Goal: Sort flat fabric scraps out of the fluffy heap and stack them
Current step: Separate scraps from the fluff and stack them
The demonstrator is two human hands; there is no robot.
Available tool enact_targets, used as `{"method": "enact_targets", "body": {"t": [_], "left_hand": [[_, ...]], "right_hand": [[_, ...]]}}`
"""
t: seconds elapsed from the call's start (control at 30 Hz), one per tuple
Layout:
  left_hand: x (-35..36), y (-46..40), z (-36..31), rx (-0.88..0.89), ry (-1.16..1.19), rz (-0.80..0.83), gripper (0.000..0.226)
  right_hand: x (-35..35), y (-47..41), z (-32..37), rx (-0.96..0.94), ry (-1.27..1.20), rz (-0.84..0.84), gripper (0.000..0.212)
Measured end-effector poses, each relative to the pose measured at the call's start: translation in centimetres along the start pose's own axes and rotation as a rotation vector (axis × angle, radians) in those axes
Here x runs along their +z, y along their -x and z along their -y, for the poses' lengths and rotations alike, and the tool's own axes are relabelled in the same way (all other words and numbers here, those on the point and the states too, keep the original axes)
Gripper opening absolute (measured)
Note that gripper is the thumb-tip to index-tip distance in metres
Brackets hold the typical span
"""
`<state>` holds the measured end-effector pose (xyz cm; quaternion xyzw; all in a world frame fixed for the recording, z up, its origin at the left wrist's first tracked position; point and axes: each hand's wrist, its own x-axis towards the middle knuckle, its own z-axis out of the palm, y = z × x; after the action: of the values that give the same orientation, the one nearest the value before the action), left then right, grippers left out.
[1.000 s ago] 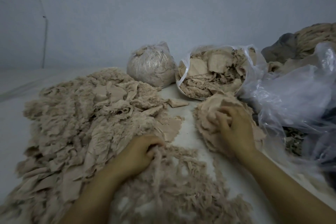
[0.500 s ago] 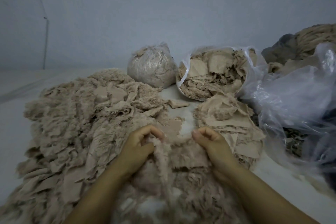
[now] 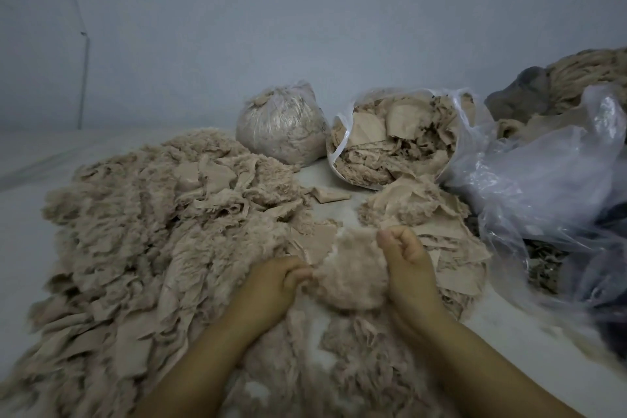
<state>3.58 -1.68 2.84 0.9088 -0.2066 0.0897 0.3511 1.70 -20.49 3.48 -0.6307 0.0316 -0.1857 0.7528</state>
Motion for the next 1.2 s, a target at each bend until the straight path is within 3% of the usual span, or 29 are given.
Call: {"method": "enact_targets", "body": {"t": [0.13,0.2,0.27,0.33,0.4,0.5,0.6,0.67,0.73,0.83,0.93,1.07,1.2], "left_hand": [[-0.3,0.1,0.6,-0.028,0.074,0.028,0.013],[0.1,0.4,-0.9,-0.037,0.382,0.089,0.026],[0.7,0.4,-2.2,-0.148,0.781,0.196,0.043],[1.1,0.4,-3.1,-0.235,1.024,0.204,0.04],[1.0,0.3,-3.1,-0.332,1.112,0.092,0.025],[0.6,0.2,-2.7,-0.443,1.164,0.03,0.017],[0.7,0.3,-3.1,-0.429,1.201,0.083,0.017],[1.0,0.4,-3.4,-0.385,1.072,0.011,0.017],[1.2,0.3,-3.4,-0.344,0.883,-0.155,0.025],[1.0,0.0,-3.5,-0.359,0.855,-0.303,0.029],[0.8,-0.2,-3.4,-0.368,0.874,-0.315,0.033],[1.1,0.0,-3.1,-0.281,0.819,-0.221,0.028],[1.4,-0.4,-2.7,-0.382,0.894,-0.351,0.031]], "right_hand": [[-1.3,-0.7,0.7,-0.112,0.077,-0.099,0.02],[-0.9,-0.1,0.5,-0.178,0.158,0.021,0.014],[-0.1,0.9,0.0,-0.221,0.261,0.261,0.017],[0.6,1.8,-0.3,-0.181,0.235,0.458,0.019],[0.6,1.9,-0.2,-0.135,0.136,0.407,0.022],[-0.3,1.0,0.3,-0.128,0.205,0.185,0.018],[-0.3,1.1,0.2,0.027,0.274,0.38,0.037],[0.1,1.4,-0.1,0.004,0.35,0.43,0.025],[0.4,1.4,-0.3,-0.043,0.372,0.383,0.022],[0.6,1.4,0.0,-0.001,0.276,0.32,0.028],[0.2,1.5,0.4,0.062,0.219,0.333,0.029],[0.8,2.0,0.2,0.087,0.337,0.476,0.021],[0.8,1.3,0.1,0.022,0.185,0.267,0.019]]}}
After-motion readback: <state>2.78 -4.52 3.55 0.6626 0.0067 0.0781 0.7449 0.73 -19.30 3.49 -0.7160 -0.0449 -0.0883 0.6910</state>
